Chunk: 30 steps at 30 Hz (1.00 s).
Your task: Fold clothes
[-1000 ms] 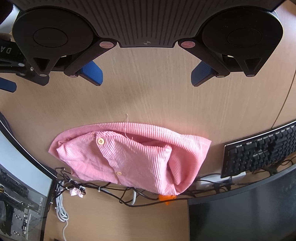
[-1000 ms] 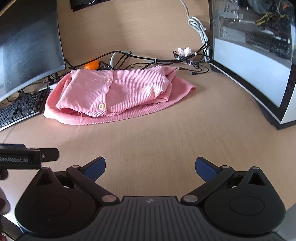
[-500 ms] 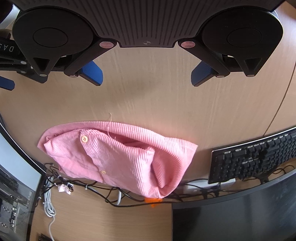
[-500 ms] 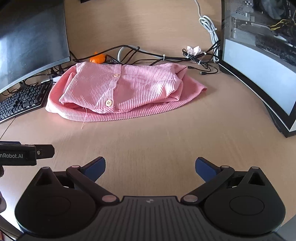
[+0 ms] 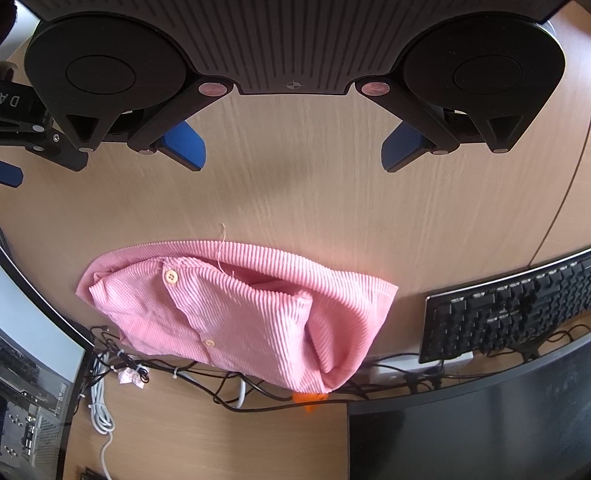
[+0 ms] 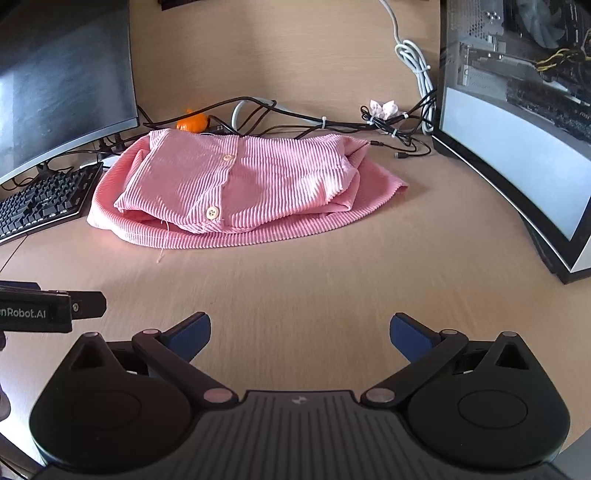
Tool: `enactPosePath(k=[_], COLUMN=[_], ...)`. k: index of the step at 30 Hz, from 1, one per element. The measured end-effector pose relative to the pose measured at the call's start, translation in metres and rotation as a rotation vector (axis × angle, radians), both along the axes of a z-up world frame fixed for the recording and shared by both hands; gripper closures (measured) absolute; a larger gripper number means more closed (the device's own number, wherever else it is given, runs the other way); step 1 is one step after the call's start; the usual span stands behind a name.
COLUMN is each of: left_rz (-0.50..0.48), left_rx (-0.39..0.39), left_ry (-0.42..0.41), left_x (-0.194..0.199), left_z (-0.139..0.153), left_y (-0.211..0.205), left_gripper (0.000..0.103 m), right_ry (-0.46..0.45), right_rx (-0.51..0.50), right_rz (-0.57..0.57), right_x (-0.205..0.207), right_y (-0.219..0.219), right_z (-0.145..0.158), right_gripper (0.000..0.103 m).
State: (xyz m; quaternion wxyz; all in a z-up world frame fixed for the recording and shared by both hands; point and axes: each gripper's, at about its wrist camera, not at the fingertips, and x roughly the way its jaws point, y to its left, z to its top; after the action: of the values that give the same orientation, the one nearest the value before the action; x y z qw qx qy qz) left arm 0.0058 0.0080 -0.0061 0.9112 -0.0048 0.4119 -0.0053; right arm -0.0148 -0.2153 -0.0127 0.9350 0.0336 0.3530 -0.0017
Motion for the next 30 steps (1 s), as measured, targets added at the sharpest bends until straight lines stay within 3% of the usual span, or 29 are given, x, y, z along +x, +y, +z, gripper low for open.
enactPosePath(k=[15, 20, 23, 26, 30], left_rz=[0.001, -0.034, -0.037, -0.028, -0.010], left_rx=[0.013, -0.023, 0.014, 0.044, 0.130], left_ry=[0.001, -0.057, -0.128, -0.174, -0.167], left_x=[0.003, 0.008, 0.011, 0.014, 0.020], left_z=[0.000, 0.007, 0.020, 0.031, 0.035], left_y=[-0.016, -0.015, -0.015, -0.013, -0.014], left_gripper=[0.000, 0.000, 0.000, 0.000, 0.000], right_ry=[0.019, -0.006, -0.036, -0.051, -0.017], right_rx=[-0.029, -0.117, -0.199, -0.246, -0.255], right_rz=[0.054, 0.168, 0.251, 0.323, 0.395], right_x=[0.006, 0.031, 0.060, 0.091, 0.120], right_y=[-0.012, -0.012, -0.001, 0.016, 0.032], right_z=[0.004, 0.024, 0.036, 0.029, 0.009], right_gripper=[0.000, 0.000, 0.000, 0.000, 0.000])
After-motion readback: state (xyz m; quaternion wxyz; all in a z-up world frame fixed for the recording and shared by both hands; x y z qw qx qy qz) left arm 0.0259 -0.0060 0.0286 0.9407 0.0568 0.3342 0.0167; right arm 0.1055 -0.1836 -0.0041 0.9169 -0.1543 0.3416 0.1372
